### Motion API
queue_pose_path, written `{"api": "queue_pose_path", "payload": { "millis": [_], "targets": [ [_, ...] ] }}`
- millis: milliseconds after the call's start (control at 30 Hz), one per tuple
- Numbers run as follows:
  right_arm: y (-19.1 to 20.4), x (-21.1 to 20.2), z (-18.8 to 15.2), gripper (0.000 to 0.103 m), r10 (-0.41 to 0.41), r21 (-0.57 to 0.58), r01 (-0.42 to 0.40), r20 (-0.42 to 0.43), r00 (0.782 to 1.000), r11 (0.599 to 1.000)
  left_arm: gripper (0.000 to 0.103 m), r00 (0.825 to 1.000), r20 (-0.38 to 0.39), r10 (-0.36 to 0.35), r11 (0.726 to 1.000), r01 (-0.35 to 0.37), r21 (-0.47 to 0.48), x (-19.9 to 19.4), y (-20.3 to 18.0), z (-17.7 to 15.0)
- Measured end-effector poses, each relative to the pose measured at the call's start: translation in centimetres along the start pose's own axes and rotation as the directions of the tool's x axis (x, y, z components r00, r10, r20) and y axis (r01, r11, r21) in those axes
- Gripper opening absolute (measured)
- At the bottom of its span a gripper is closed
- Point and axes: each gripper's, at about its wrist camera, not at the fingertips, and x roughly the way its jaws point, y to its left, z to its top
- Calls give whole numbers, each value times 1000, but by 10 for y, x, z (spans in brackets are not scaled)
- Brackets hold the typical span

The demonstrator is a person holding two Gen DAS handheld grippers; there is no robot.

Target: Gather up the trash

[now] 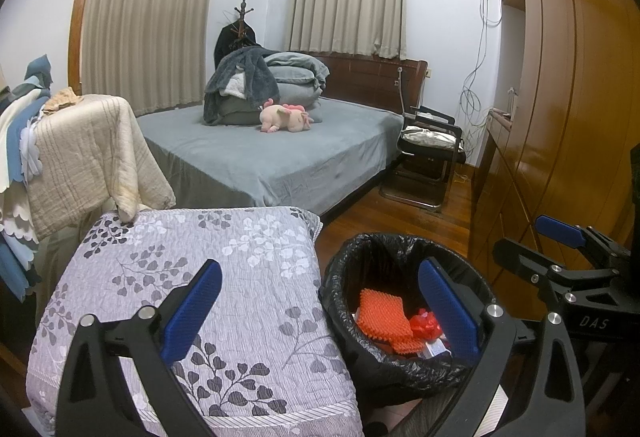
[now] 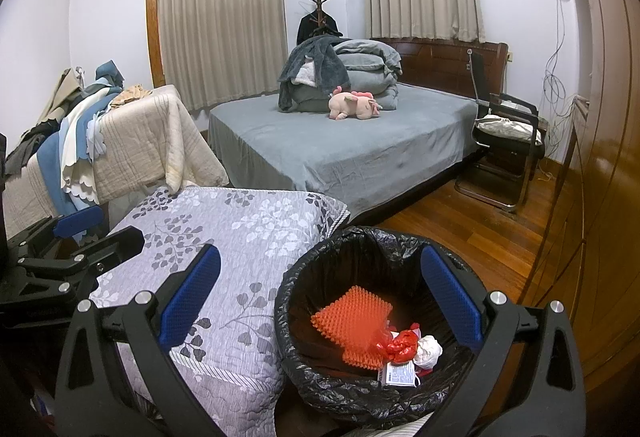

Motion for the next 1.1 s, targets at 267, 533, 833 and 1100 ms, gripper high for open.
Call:
{"api": "queue_pose_path", "payload": {
  "millis": [267,533,833,1100],
  "targets": [
    [1,0,-1,98,-1,0,1,-3,1000,1000,97,1000,-2,0,1000,0,1,0,0,1],
    [0,0,0,98,-1,0,1,-2,1000,1000,97,1000,-6,-2,1000,2,-4,-1,2,-2],
    [2,-1,-1,98,-1,-2,1,-5,1000,1000,97,1000,-11,-2,1000,2,-7,-1,3,-4],
    [2,0,0,98,1,1,-1,-8,1000,1000,97,1000,-12,-2,1000,2,-4,0,3,-3]
  ]
}}
